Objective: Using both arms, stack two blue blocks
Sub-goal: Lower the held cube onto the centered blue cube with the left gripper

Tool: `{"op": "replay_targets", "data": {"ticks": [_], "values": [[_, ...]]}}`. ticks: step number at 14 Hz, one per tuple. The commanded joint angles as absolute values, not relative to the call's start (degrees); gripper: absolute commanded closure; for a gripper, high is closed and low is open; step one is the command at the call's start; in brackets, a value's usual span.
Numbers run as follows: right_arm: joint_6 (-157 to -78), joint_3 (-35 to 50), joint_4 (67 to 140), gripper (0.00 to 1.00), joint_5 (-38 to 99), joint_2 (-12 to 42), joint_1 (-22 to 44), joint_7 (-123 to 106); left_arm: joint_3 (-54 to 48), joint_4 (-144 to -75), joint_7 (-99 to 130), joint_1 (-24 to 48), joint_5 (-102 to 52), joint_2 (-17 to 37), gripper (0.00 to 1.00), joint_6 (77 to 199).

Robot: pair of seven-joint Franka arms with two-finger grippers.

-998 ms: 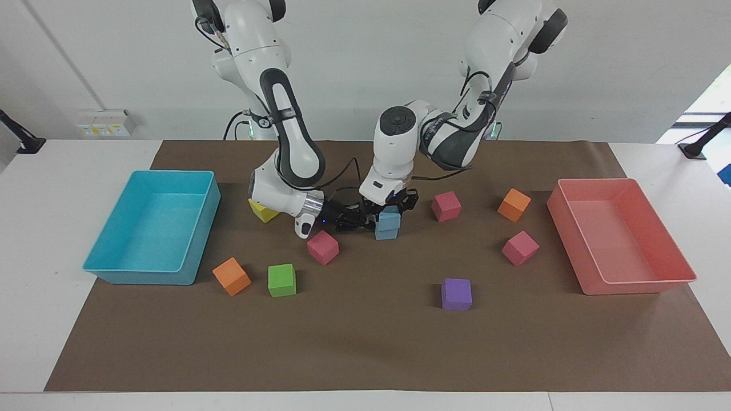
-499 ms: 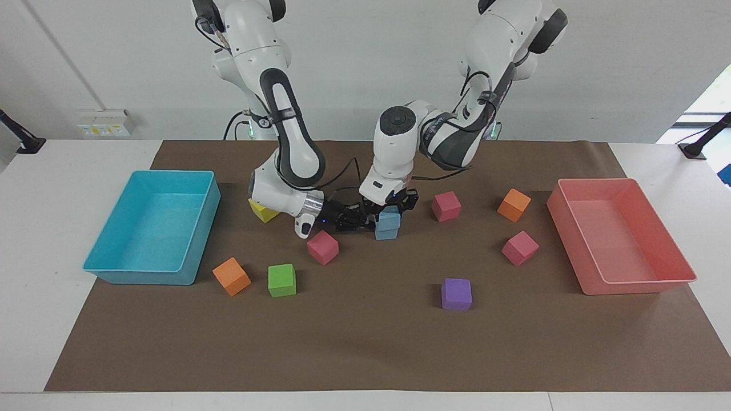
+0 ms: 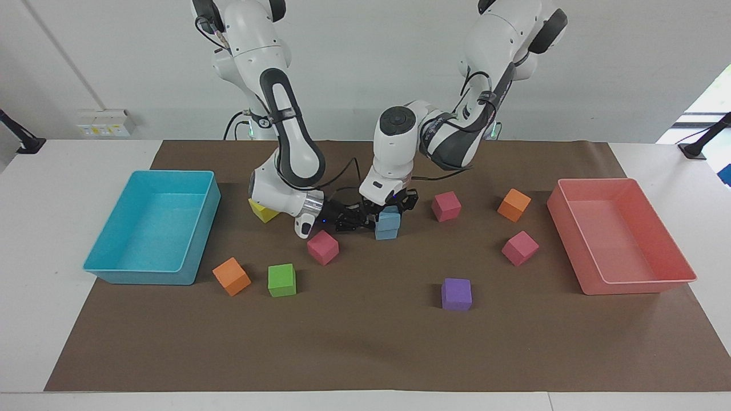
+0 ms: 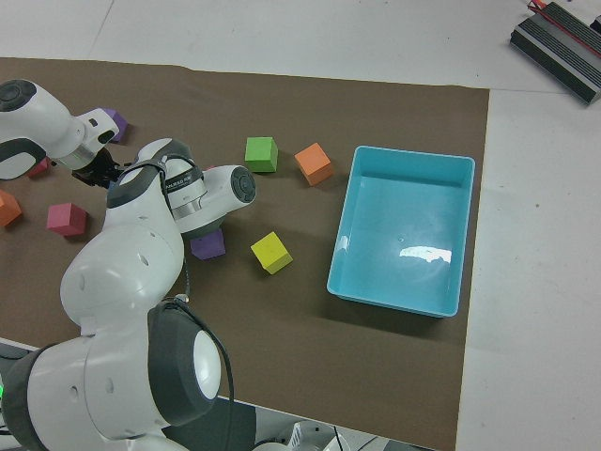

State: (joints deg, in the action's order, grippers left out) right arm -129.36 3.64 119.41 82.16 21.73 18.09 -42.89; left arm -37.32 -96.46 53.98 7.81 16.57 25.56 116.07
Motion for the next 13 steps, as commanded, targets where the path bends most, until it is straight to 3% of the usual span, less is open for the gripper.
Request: {"op": "replay_targets", "data": {"ticks": [1, 4, 6, 10, 13], "values": [[-129.29, 3.87, 120.85, 1.0, 84.55, 20.48, 17.84, -45.09, -37.09, -98.0, 54.23, 7.91, 17.58, 24.61, 0.77, 117.25], [-129.37, 3.87, 120.85, 1.0, 84.55, 20.48, 17.84, -45.09, -37.09, -97.91, 54.23, 7.82, 17.67, 24.61, 0.64, 117.25], [-129.37, 3.87, 120.94, 1.0, 84.55, 20.48, 17.84, -45.09, -37.09, -97.82, 54.23, 7.82, 17.67, 24.7, 0.47, 117.25], [-129.37, 3.87, 120.94, 1.0, 84.55, 20.48, 17.75, -45.09, -37.09, -97.82, 54.32, 7.82, 17.58, 24.61, 0.0, 117.25], [-129.37, 3.87, 120.85, 1.0, 84.55, 20.48, 17.84, -45.09, -37.09, -97.56, 54.32, 7.82, 17.58, 24.7, 0.0, 117.07]]}}
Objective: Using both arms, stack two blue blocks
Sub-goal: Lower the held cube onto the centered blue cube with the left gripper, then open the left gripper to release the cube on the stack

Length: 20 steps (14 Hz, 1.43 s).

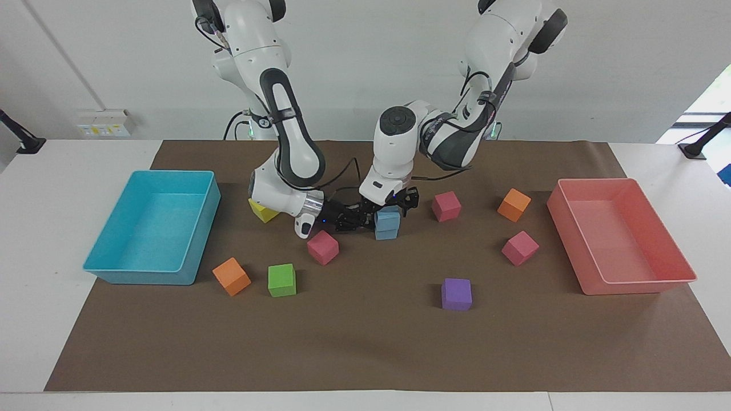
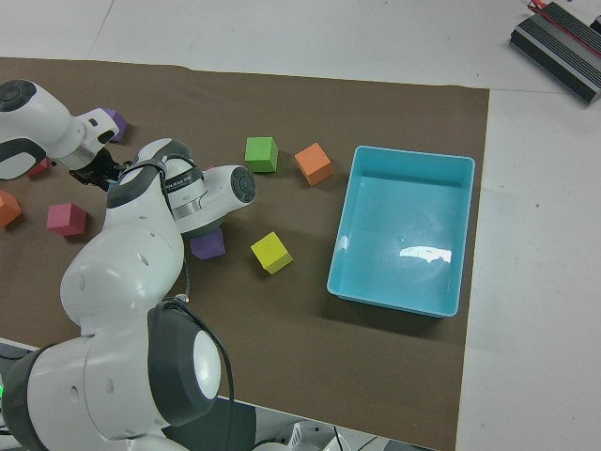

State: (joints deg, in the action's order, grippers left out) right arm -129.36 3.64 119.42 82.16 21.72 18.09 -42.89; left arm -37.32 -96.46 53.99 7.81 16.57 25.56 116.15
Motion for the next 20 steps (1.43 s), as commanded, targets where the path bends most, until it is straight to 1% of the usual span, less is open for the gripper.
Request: {"op": "replay_targets", "data": {"ticks": [1, 10, 16, 18, 20], "values": [[-129.37, 3.87, 120.85, 1.0, 84.55, 20.48, 17.84, -45.09, -37.09, -97.56, 54.23, 7.82, 17.58, 24.7, 0.0, 117.07], [-129.37, 3.87, 120.85, 1.0, 84.55, 20.48, 17.75, -45.26, -37.18, -97.12, 53.35, 6.77, 16.96, 24.17, 0.0, 116.37], [-129.37, 3.78, 120.94, 1.0, 84.46, 20.48, 17.67, -45.44, -36.83, -96.07, 53.09, 5.8, 15.3, 21.63, 0.0, 116.28], [-129.81, 3.69, 121.02, 1.0, 84.38, 19.87, 17.58, -45.44, -36.39, -95.63, 52.82, 4.75, 14.42, 18.83, 0.0, 116.11], [-132.26, 3.69, 122.25, 1.0, 84.29, 18.38, 17.49, -45.44, -34.29, -95.62, 52.56, 4.48, 14.24, 14.88, 0.0, 113.66]]}}
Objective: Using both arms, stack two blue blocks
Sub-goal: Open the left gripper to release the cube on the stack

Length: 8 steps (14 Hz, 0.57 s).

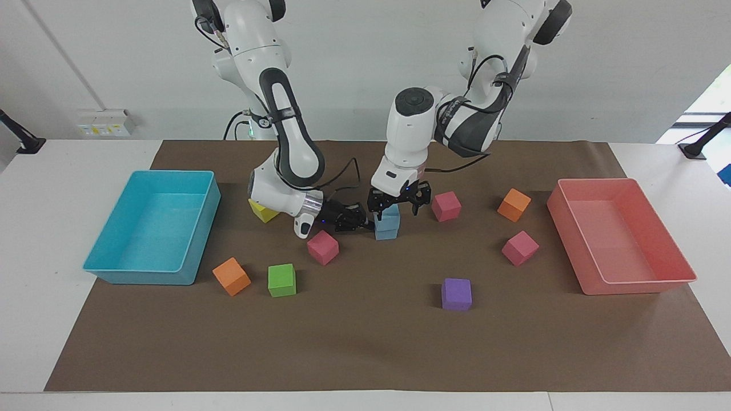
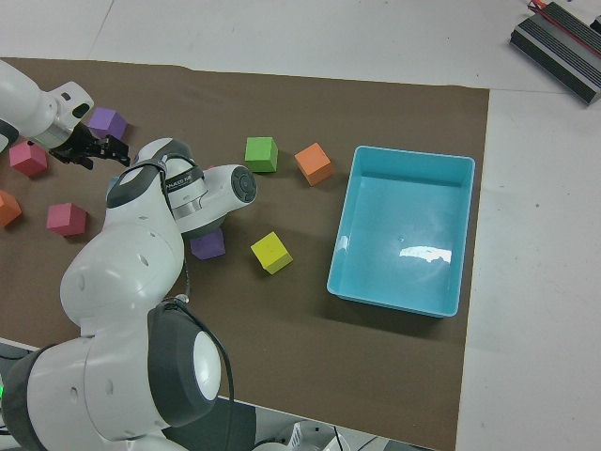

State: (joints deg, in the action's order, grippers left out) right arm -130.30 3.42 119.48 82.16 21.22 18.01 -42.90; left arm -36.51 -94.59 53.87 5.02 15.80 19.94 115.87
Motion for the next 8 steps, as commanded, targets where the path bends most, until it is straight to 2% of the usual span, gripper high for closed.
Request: {"op": "replay_targets", "data": {"ticks": [1, 3, 4, 5, 6, 8], "values": [[-132.45, 3.69, 122.69, 1.0, 84.29, 18.11, 17.4, -45.61, -32.89, -95.62, 51.34, 4.48, 13.98, 12.59, 0.0, 112.25], [-132.54, 3.69, 122.78, 0.97, 84.2, 18.02, 16.97, -45.62, -29.03, -95.62, 44.86, 4.48, 9.26, 9.07, 0.0, 109.18], [-132.54, 3.69, 122.78, 0.87, 84.2, 18.02, 16.96, -45.53, -26.57, -95.62, 40.65, 4.48, 5.75, 6.44, 0.0, 107.51], [-132.54, 3.69, 123.04, 0.44, 84.29, 17.93, 16.96, -45.35, -24.19, -95.8, 36.6, 4.57, 3.1, 4.24, 0.0, 105.92], [-133.06, 3.69, 123.05, 0.42, 84.2, 17.93, 17.05, -45.53, -22.34, -95.8, 33.43, 4.57, 1.95, 2.91, 0.0, 103.65], [-137.17, 3.69, 123.48, 0.25, 84.02, 16.36, 17.57, -44.65, -19.53, -95.71, 28.68, 4.57, 1.41, 1.06, 0.0, 100.56]]}}
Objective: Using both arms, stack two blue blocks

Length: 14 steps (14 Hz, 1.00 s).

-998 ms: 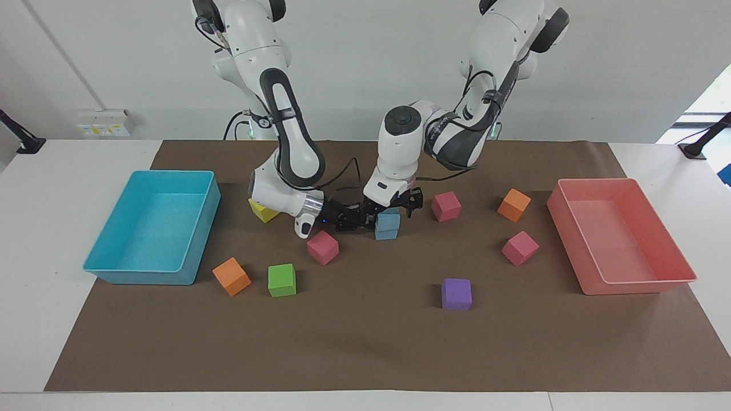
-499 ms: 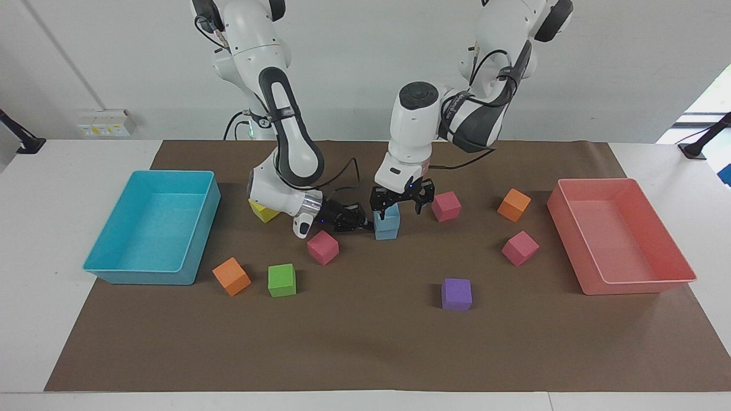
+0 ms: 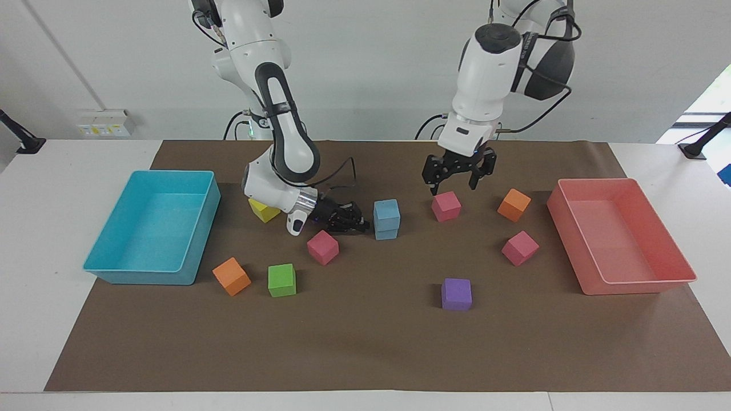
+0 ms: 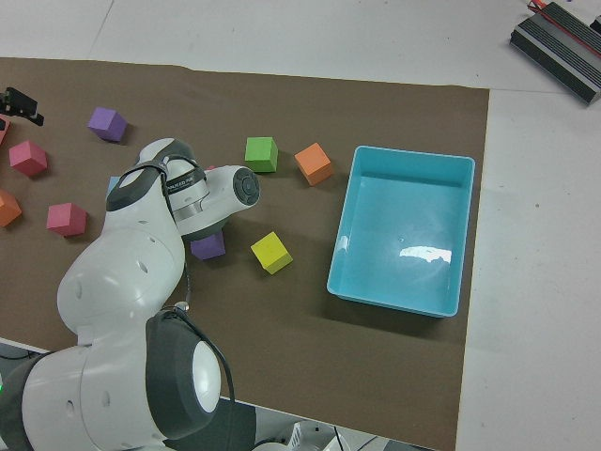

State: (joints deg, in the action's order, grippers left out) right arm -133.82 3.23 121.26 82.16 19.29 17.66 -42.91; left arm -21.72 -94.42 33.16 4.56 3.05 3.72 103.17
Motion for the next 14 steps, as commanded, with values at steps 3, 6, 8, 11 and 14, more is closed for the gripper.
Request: {"op": "replay_targets", "data": {"ticks": [3, 6, 8, 11, 14], "values": [[-137.9, 3.69, 124.1, 0.17, 84.02, 15.91, 17.32, -44.38, -13.03, -95.71, 19.02, 4.48, -2.1, -2.62, 0.0, 95.99], [-137.9, 3.69, 124.63, 0.17, 84.02, 15.03, 17.22, -42.2, -8.97, -95.71, 10.31, 2.65, -2.9, -5.36, 0.0, 91.07], [-137.9, 3.69, 125.24, 0.17, 83.41, 13.37, 17.4, -39.47, -8.53, -95.63, 6.26, 0.8, -2.9, -6.06, 0.0, 89.04], [-137.81, 3.6, 126.03, 0.17, 82.19, 12.31, 17.05, -37.53, -5.99, -94.58, 2.82, -0.09, -2.72, -7.2, 0.0, 86.23], [-137.81, 3.52, 126.12, 0.17, 75.7, 10.73, 16.79, -32.02, -5.1, -92.38, 2.2, 0.0, -2.11, -8.7, 0.0, 81.31]]}}
